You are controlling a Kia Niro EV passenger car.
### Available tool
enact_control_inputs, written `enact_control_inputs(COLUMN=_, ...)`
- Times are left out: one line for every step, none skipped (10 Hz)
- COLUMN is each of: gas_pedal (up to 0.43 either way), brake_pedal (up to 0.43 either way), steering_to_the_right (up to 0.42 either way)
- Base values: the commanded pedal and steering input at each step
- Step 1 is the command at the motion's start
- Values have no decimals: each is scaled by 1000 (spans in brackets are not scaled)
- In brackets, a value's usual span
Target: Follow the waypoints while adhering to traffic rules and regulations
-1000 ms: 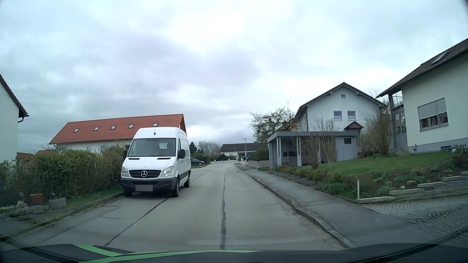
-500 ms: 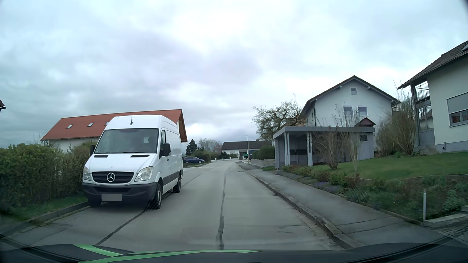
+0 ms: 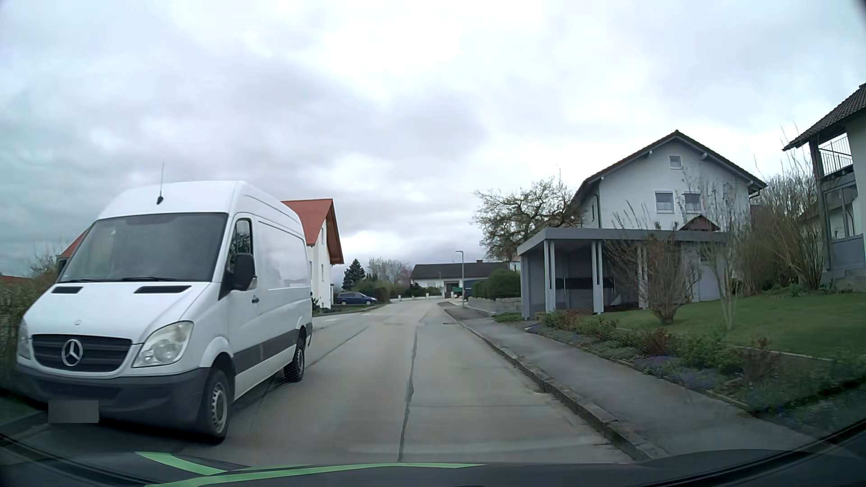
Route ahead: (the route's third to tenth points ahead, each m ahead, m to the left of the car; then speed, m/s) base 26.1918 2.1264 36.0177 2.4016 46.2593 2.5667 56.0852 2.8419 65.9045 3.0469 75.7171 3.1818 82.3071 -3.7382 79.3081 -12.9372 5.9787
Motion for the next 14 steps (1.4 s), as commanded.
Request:
enact_control_inputs(gas_pedal=130, brake_pedal=0, steering_to_the_right=-4)
enact_control_inputs(gas_pedal=130, brake_pedal=0, steering_to_the_right=-4)
enact_control_inputs(gas_pedal=130, brake_pedal=0, steering_to_the_right=-4)
enact_control_inputs(gas_pedal=130, brake_pedal=0, steering_to_the_right=-5)
enact_control_inputs(gas_pedal=130, brake_pedal=0, steering_to_the_right=-5)
enact_control_inputs(gas_pedal=130, brake_pedal=0, steering_to_the_right=-5)
enact_control_inputs(gas_pedal=130, brake_pedal=0, steering_to_the_right=-7)
enact_control_inputs(gas_pedal=130, brake_pedal=0, steering_to_the_right=-10)
enact_control_inputs(gas_pedal=130, brake_pedal=0, steering_to_the_right=-15)
enact_control_inputs(gas_pedal=130, brake_pedal=0, steering_to_the_right=-16)
enact_control_inputs(gas_pedal=118, brake_pedal=0, steering_to_the_right=-16)
enact_control_inputs(gas_pedal=118, brake_pedal=0, steering_to_the_right=-16)
enact_control_inputs(gas_pedal=118, brake_pedal=0, steering_to_the_right=-16)
enact_control_inputs(gas_pedal=118, brake_pedal=0, steering_to_the_right=-16)
